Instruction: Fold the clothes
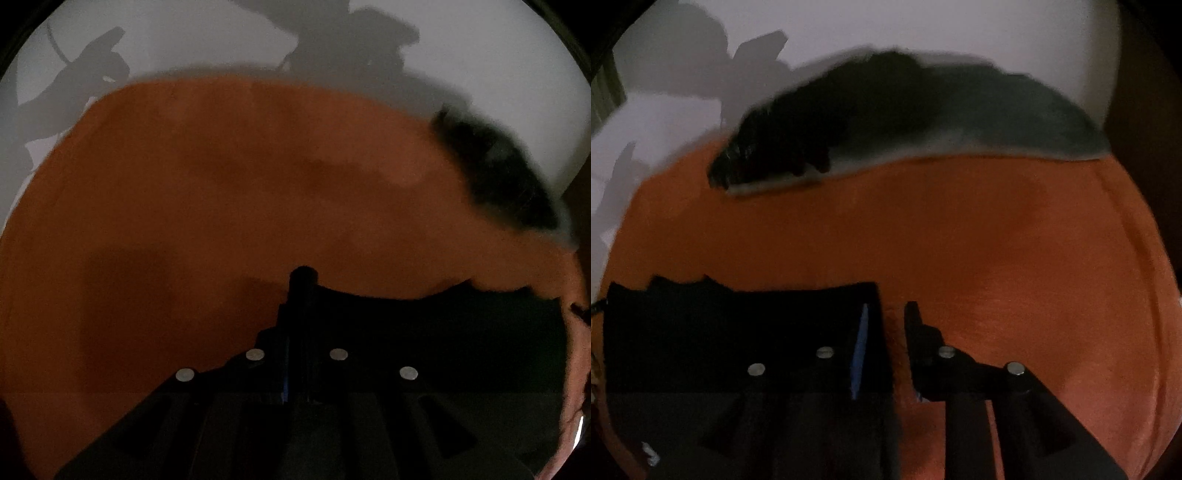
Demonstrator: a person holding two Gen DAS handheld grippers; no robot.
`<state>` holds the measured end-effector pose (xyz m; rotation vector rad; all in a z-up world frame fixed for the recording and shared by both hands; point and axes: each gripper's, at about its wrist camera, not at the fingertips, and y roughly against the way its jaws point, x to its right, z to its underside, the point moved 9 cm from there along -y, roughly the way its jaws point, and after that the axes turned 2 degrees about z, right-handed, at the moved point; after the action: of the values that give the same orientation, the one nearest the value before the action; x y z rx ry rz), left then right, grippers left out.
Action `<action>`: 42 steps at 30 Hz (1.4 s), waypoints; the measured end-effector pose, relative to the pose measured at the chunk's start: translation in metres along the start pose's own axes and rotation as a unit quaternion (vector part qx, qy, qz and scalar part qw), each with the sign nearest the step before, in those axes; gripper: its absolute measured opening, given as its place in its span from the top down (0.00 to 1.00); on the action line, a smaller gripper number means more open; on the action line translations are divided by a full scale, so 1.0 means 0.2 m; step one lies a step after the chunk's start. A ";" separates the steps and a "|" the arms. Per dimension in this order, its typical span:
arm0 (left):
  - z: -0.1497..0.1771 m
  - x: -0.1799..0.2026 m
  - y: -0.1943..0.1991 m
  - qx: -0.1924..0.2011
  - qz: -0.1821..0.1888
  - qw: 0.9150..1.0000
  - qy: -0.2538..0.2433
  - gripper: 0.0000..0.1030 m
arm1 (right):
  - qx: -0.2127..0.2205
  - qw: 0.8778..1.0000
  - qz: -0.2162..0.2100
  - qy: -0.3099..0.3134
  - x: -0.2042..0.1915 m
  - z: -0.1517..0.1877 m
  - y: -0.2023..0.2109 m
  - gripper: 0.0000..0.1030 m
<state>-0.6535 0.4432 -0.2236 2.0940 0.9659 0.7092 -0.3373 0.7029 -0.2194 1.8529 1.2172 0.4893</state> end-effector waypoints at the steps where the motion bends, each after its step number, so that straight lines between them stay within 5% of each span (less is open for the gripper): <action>1: -0.01 0.01 0.11 0.020 0.008 1.000 -0.002 0.83 | 0.010 1.000 -0.006 0.001 0.00 0.02 0.09 0.81; 4: 0.08 0.07 0.42 0.047 0.003 0.998 -0.035 0.65 | 0.031 0.999 -0.024 0.008 0.00 0.13 0.38 0.81; 9: 0.53 0.12 0.82 0.030 0.040 0.996 -0.067 0.47 | 0.039 0.996 -0.077 0.022 -0.12 0.53 0.74 0.81; 15: 1.06 -0.25 0.86 -0.056 0.068 0.995 0.048 0.47 | -0.019 0.990 -0.122 -0.071 0.02 1.10 0.81 0.59; 18: 1.22 -0.36 0.81 -0.089 0.130 0.980 0.125 0.47 | -0.057 0.984 -0.121 -0.117 0.13 1.23 0.72 0.57; 23: 1.28 -0.29 0.69 -0.105 0.172 0.966 0.161 0.47 | -0.073 0.947 -0.182 -0.253 0.22 1.33 0.68 0.57; 31: 1.25 -0.18 0.45 -0.135 0.204 0.950 0.194 0.47 | -0.115 0.926 -0.211 -0.292 0.22 1.36 0.51 0.57; 34: 1.24 -0.22 0.41 -0.141 0.227 0.932 0.247 0.47 | -0.126 0.909 -0.229 -0.326 0.23 1.36 0.45 0.57; 39: 1.22 -0.28 0.38 -0.142 0.273 0.888 0.342 0.43 | -0.115 0.888 -0.260 -0.362 0.24 1.31 0.43 0.57; 41: 1.21 -0.28 0.37 -0.137 0.270 0.888 0.346 0.60 | -0.111 0.884 -0.268 -0.367 0.22 1.27 0.41 0.57; 42: 1.21 -0.27 0.37 -0.135 0.265 0.892 0.339 0.85 | -0.112 0.885 -0.268 -0.365 0.20 1.25 0.39 0.57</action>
<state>-0.4822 0.2751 -0.3193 1.8759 0.5583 1.8326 -0.1003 0.6156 -0.3021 1.2281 1.0135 -0.3494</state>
